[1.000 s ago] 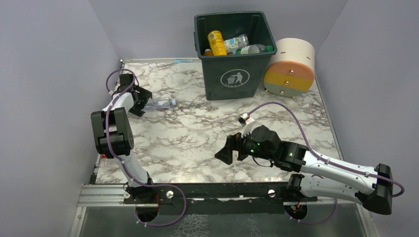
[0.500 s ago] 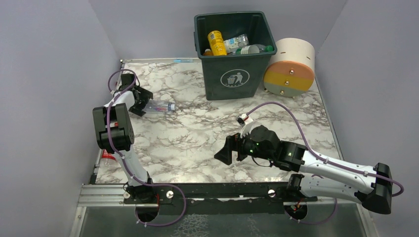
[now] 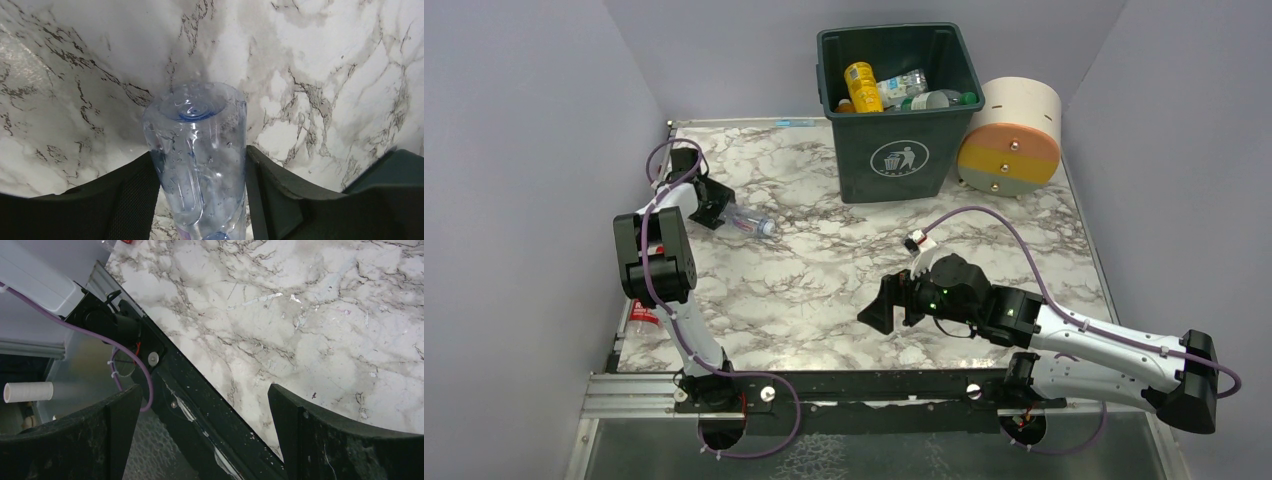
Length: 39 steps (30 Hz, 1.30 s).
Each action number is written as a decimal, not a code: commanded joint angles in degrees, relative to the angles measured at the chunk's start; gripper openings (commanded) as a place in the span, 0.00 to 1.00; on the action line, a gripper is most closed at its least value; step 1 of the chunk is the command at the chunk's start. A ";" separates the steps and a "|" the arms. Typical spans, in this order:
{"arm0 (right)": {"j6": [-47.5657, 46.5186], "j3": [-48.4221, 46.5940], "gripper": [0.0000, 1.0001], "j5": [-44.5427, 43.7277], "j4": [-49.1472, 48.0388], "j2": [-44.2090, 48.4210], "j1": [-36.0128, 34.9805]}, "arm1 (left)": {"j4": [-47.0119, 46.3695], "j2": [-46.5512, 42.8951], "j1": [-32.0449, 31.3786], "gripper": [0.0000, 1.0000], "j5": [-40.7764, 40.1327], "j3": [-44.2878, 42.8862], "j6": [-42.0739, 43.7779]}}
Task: Put the plastic bottles in the bin
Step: Pick up the plastic bottle at the center of the board.
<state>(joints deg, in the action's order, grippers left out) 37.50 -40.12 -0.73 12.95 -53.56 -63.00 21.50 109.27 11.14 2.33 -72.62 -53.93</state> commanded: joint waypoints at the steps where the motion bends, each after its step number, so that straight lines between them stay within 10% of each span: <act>1: -0.05 0.69 1.00 0.80 -1.44 0.70 -0.23 | -2.04 -2.22 -0.31 0.61 3.09 0.54 0.82; 39: 0.71 1.41 0.99 1.35 -1.52 2.96 -0.19 | -6.86 -21.15 -3.43 0.61 19.07 -15.15 -7.98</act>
<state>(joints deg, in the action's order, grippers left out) 37.58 -39.68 -0.49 12.91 -51.88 -63.00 17.87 90.87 8.34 18.35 -84.90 -59.13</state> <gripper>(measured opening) 0.994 0.616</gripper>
